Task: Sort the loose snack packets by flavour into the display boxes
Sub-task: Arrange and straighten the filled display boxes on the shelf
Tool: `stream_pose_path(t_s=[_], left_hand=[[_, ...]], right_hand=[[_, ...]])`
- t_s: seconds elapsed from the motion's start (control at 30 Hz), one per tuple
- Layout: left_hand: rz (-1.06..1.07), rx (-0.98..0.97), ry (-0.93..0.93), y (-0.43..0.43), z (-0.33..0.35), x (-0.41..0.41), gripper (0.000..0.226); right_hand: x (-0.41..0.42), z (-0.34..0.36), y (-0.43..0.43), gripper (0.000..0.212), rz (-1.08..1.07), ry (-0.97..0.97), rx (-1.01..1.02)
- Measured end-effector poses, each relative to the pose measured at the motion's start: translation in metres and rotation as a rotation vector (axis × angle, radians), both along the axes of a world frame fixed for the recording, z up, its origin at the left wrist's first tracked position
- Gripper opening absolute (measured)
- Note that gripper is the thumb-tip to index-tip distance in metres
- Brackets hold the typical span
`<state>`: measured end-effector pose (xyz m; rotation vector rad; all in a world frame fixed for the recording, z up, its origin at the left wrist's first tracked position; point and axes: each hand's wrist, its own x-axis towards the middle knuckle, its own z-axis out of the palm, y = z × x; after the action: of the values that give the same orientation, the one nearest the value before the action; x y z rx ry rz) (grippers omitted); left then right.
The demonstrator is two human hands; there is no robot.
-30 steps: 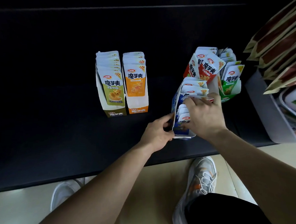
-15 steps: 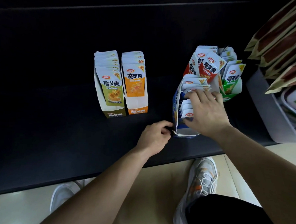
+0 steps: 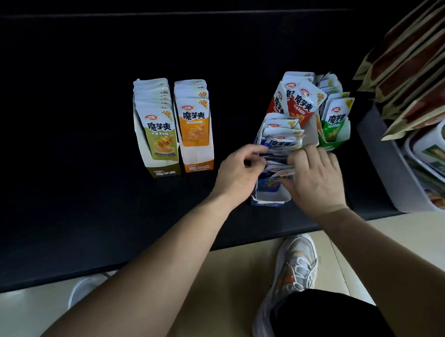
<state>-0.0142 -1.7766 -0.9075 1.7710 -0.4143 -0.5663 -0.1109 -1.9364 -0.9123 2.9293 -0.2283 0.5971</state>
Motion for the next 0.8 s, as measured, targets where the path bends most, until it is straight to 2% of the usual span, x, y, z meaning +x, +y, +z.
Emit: stream_pose_path(t_s=[0.3, 0.47, 0.8], left_hand=[[-0.047, 0.099, -0.126, -0.002, -0.009, 0.015, 0.018], [-0.086, 0.16, -0.24, -0.006, -0.007, 0.028, 0.016], [-0.124, 0.255, -0.418, -0.016, -0.004, 0.039, 0.014]], right_hand=[[-0.004, -0.003, 0.002, 0.044, 0.019, 0.072, 0.056], [-0.004, -0.002, 0.003, 0.048, -0.009, 0.158, 0.054], [-0.002, 0.001, 0.001, 0.047, -0.005, 0.178, 0.076]])
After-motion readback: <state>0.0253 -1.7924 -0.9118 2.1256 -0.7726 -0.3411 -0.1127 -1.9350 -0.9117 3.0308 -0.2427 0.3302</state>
